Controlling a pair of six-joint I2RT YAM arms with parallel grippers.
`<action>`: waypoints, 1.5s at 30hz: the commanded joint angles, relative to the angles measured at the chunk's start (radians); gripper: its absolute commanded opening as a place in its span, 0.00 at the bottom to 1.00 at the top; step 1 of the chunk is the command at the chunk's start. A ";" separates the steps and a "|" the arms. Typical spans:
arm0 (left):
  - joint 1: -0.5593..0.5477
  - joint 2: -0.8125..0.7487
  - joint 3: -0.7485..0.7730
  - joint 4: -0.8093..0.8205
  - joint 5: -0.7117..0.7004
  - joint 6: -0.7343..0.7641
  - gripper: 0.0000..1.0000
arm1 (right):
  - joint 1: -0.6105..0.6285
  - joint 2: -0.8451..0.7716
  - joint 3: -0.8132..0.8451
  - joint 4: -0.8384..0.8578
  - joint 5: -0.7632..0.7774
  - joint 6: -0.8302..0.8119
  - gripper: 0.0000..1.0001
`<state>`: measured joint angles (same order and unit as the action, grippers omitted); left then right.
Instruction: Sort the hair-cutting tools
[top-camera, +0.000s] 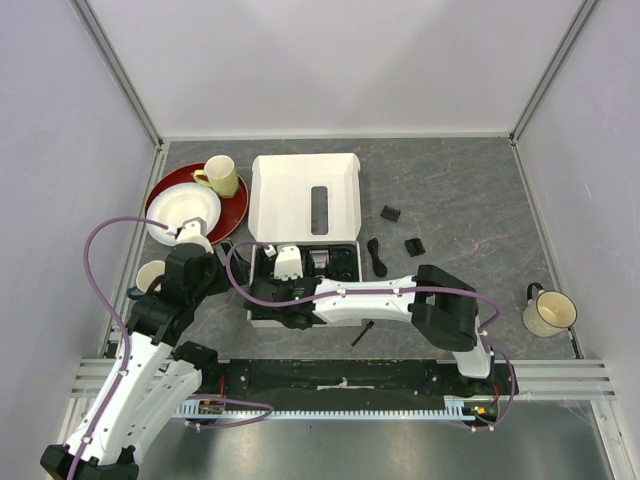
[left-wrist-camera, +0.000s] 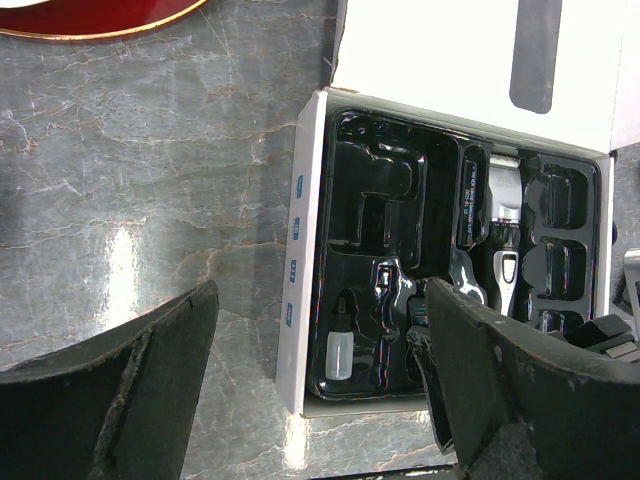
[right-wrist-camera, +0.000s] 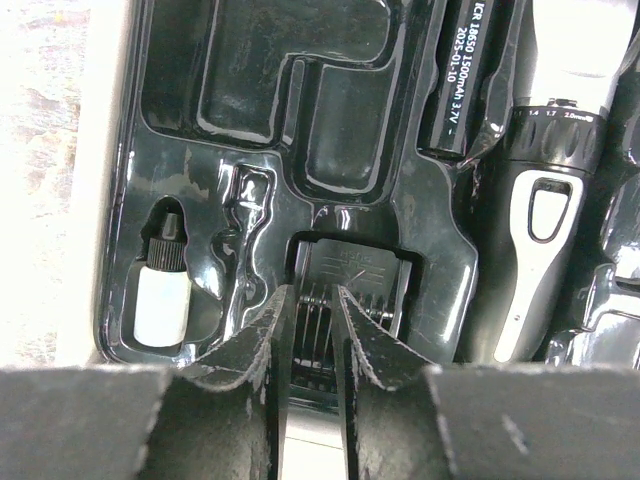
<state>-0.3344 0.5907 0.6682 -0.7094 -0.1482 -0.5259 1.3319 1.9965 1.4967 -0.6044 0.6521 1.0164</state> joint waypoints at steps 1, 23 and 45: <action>-0.003 -0.008 0.022 0.016 -0.011 -0.020 0.90 | 0.001 -0.016 -0.015 0.002 -0.020 0.011 0.31; -0.003 -0.006 0.022 0.016 -0.007 -0.019 0.90 | -0.036 -0.373 -0.174 -0.122 0.027 0.177 0.54; -0.003 -0.012 0.022 0.016 -0.001 -0.019 0.90 | -0.258 -0.703 -0.625 -0.284 -0.306 0.413 0.44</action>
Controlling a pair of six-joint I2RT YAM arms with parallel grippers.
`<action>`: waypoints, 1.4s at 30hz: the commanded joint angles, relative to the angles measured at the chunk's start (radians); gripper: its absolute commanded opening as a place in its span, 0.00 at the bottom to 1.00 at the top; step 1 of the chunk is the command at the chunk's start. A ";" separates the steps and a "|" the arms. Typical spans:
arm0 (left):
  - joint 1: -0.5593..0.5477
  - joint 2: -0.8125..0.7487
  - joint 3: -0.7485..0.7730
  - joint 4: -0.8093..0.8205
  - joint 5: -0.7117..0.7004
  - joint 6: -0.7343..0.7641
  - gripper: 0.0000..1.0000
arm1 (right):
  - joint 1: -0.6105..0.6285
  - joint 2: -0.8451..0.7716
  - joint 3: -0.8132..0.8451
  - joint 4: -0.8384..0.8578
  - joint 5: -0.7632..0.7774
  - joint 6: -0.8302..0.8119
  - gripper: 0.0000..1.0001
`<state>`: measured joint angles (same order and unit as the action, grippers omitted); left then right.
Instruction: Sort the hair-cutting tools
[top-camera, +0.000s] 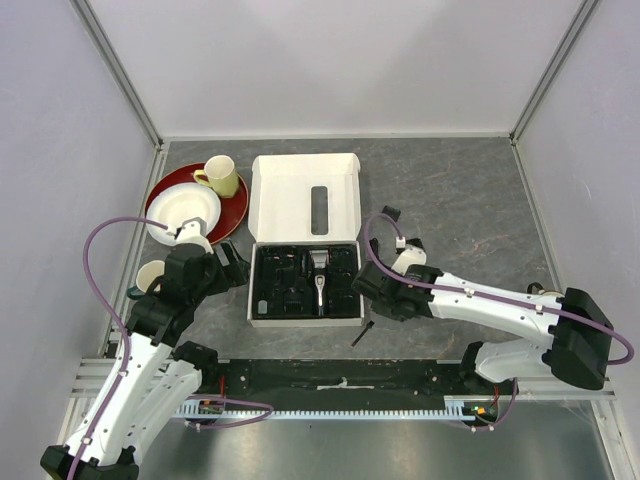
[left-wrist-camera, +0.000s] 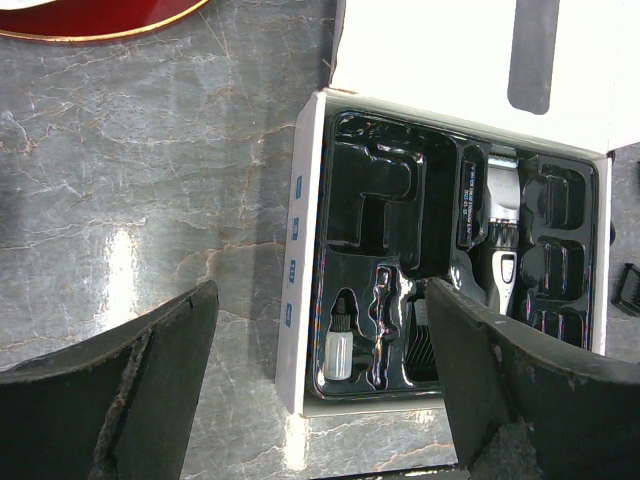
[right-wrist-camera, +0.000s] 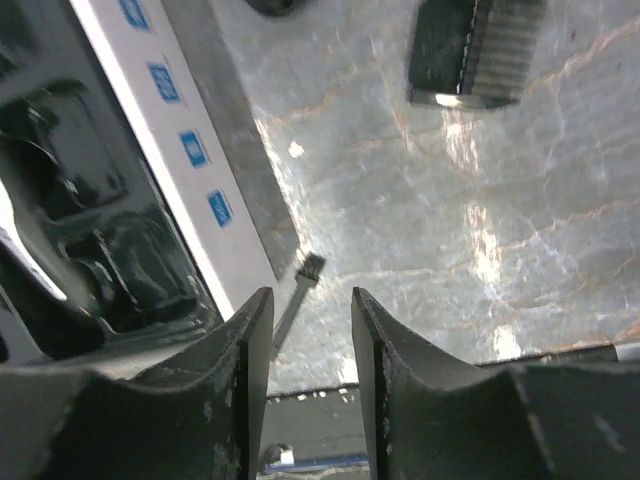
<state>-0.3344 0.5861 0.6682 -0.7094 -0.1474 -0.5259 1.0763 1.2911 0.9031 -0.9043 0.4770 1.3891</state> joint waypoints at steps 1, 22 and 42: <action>-0.003 -0.006 0.022 0.016 -0.001 -0.019 0.90 | -0.003 0.013 -0.049 0.036 -0.162 0.036 0.42; -0.005 -0.002 0.024 0.016 -0.009 -0.017 0.90 | 0.002 0.180 -0.125 0.260 -0.298 0.172 0.37; -0.003 -0.020 0.022 0.014 -0.014 -0.017 0.90 | 0.001 0.154 -0.108 0.084 -0.140 0.205 0.28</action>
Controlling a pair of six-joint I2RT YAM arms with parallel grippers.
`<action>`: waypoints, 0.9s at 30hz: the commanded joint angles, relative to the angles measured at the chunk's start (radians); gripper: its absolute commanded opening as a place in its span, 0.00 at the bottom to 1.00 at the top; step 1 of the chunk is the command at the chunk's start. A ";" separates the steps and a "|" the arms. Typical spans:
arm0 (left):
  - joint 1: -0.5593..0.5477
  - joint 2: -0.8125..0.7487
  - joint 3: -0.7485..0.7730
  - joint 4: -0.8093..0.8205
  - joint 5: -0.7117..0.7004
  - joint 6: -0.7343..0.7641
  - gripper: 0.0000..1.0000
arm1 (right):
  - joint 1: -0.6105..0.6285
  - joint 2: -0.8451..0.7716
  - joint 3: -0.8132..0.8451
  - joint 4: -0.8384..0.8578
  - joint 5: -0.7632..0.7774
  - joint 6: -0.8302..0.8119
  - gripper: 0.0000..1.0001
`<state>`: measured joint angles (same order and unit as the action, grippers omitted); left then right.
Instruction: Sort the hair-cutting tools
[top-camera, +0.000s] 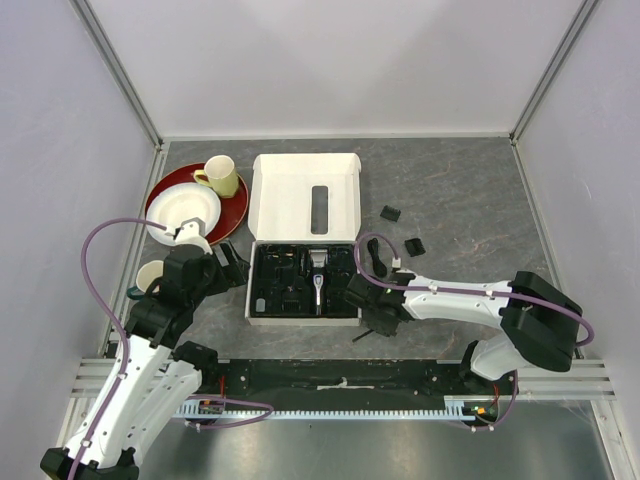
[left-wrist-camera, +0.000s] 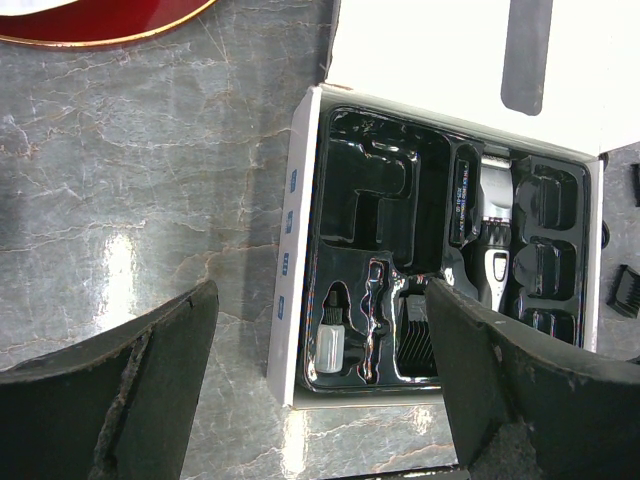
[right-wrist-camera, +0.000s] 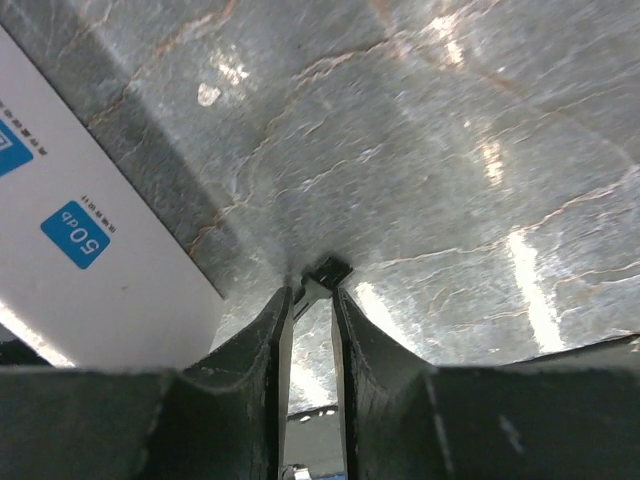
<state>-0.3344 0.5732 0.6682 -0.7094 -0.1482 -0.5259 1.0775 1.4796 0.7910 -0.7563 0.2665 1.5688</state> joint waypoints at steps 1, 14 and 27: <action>-0.003 -0.006 0.024 0.016 -0.013 -0.017 0.90 | -0.001 -0.033 0.001 -0.063 0.071 0.022 0.28; -0.003 -0.004 0.022 0.014 -0.011 -0.020 0.90 | 0.001 -0.036 0.034 -0.057 0.088 -0.006 0.41; -0.003 -0.007 0.022 0.014 -0.013 -0.019 0.90 | 0.062 -0.018 0.123 -0.115 0.079 0.068 0.42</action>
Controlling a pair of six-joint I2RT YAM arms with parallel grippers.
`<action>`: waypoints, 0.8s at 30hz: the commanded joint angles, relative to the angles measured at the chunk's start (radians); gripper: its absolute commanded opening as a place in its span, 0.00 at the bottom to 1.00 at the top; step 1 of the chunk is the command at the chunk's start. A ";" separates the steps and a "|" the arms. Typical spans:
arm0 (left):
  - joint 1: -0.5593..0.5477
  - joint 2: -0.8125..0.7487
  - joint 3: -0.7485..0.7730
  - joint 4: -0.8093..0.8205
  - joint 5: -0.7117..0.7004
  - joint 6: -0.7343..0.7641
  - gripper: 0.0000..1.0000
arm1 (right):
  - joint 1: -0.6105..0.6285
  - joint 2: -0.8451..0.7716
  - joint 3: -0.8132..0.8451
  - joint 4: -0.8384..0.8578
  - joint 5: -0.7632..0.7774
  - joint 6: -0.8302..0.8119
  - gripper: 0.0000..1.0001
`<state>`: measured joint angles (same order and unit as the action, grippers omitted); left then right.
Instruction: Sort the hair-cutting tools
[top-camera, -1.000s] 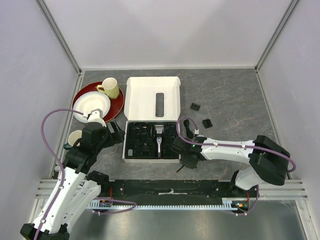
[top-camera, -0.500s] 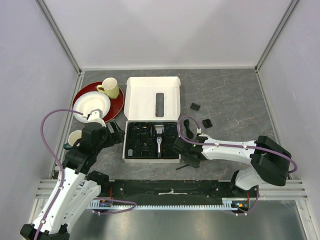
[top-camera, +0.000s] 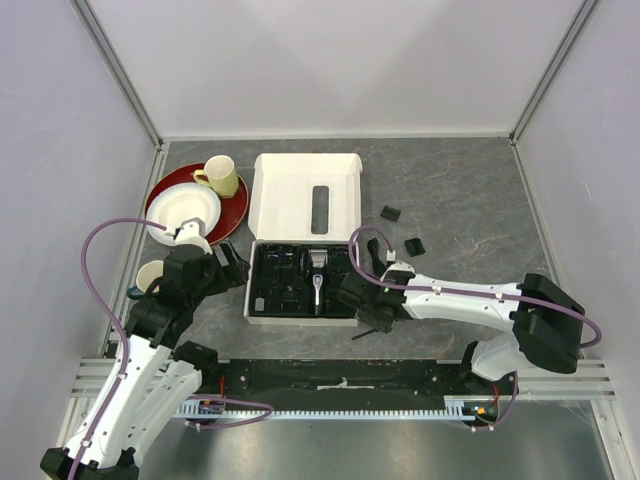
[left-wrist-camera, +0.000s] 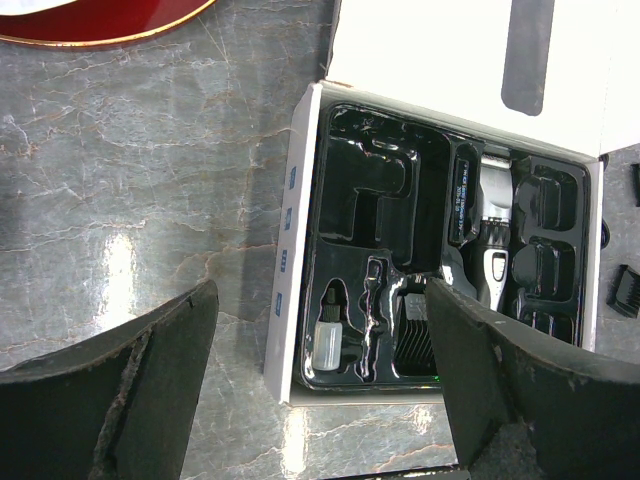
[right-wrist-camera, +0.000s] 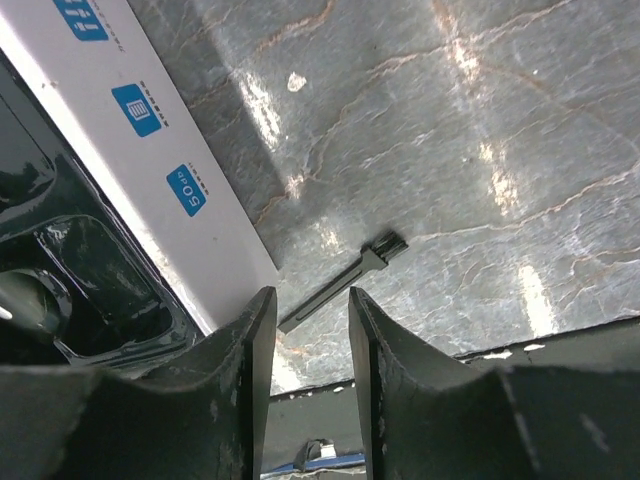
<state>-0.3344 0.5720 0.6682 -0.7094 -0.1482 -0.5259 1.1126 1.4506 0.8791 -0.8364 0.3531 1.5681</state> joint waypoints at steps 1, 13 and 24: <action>-0.003 -0.006 0.022 0.016 -0.013 -0.019 0.90 | 0.038 0.017 0.034 -0.032 -0.014 0.082 0.41; -0.003 -0.006 0.022 0.014 -0.013 -0.019 0.90 | 0.055 0.060 -0.026 -0.004 -0.022 0.216 0.36; -0.003 -0.001 0.022 0.014 -0.013 -0.019 0.90 | 0.033 0.065 -0.087 0.037 0.009 0.234 0.37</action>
<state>-0.3344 0.5724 0.6682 -0.7094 -0.1482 -0.5259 1.1599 1.5085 0.8154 -0.8230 0.3279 1.7763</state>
